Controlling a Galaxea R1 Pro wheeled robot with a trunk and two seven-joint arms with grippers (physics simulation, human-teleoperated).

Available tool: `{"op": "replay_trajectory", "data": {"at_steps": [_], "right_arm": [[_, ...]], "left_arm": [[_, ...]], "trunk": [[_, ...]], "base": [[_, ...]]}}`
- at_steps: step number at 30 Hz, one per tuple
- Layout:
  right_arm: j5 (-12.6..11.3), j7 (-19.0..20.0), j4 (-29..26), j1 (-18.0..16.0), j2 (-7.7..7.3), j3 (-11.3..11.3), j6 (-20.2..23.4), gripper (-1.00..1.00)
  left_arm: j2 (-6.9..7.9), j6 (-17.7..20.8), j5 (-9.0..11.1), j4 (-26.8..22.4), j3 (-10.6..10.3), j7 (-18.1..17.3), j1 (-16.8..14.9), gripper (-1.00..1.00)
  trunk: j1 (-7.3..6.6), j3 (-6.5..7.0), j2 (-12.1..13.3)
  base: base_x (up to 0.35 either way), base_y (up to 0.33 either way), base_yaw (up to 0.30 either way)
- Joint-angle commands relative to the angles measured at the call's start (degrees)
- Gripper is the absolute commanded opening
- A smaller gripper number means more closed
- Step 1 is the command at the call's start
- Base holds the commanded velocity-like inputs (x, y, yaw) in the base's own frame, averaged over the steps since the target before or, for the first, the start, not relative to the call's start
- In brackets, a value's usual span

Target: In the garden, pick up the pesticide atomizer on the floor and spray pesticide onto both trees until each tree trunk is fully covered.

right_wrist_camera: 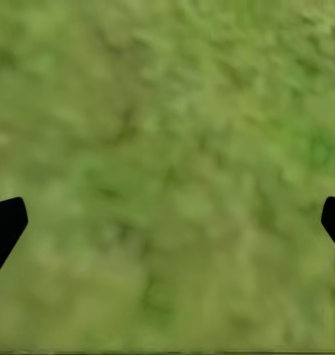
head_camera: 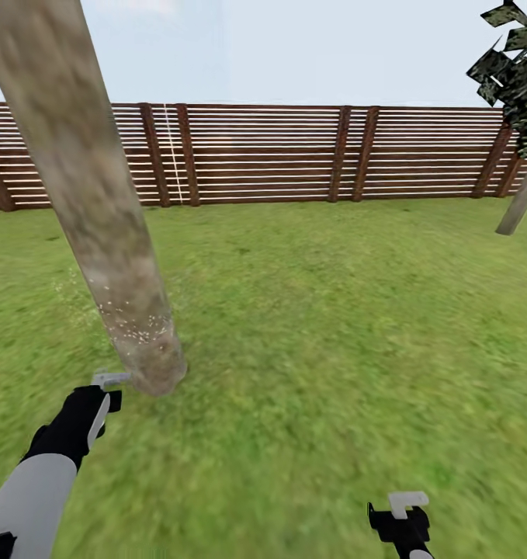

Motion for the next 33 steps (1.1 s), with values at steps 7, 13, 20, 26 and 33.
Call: {"op": "replay_trajectory", "data": {"at_steps": [7,13,20,26,33], "right_arm": [[-0.36,-0.01,-0.37,-0.02,0.04,0.56,-0.09,1.00],[8.76,13.81,-13.29,-0.11,-0.15,8.90,0.43,1.00],[21.89,44.29,-19.98,-2.84,-0.41,9.61,0.61,1.00],[22.87,46.38,-20.75,-2.92,0.04,9.89,0.56,-1.00],[24.57,54.61,-25.84,-2.95,4.55,10.14,0.69,-1.00]], "left_arm": [[0.95,-18.89,-0.73,7.08,0.11,-2.30,10.25,-1.00],[4.41,-34.53,-13.17,11.90,-4.10,-32.53,11.68,-1.00],[4.85,-41.72,-34.58,11.90,-4.31,-56.30,11.03,-1.00],[2.68,-41.78,-36.78,11.37,-5.38,-56.80,11.00,-1.00],[-3.32,-40.96,-37.12,11.22,-12.69,-56.73,10.85,-1.00]], "trunk": [[-0.03,-0.04,-0.02],[-0.03,-0.04,-0.02],[-0.03,-0.04,-0.02],[-0.03,-0.04,-0.02],[-0.03,-0.04,-0.02]], "base": [[-0.311,-0.045,0.007],[-0.250,0.000,0.000],[-0.011,0.000,0.000],[0.000,0.000,0.000],[0.000,0.000,0.000]]}}
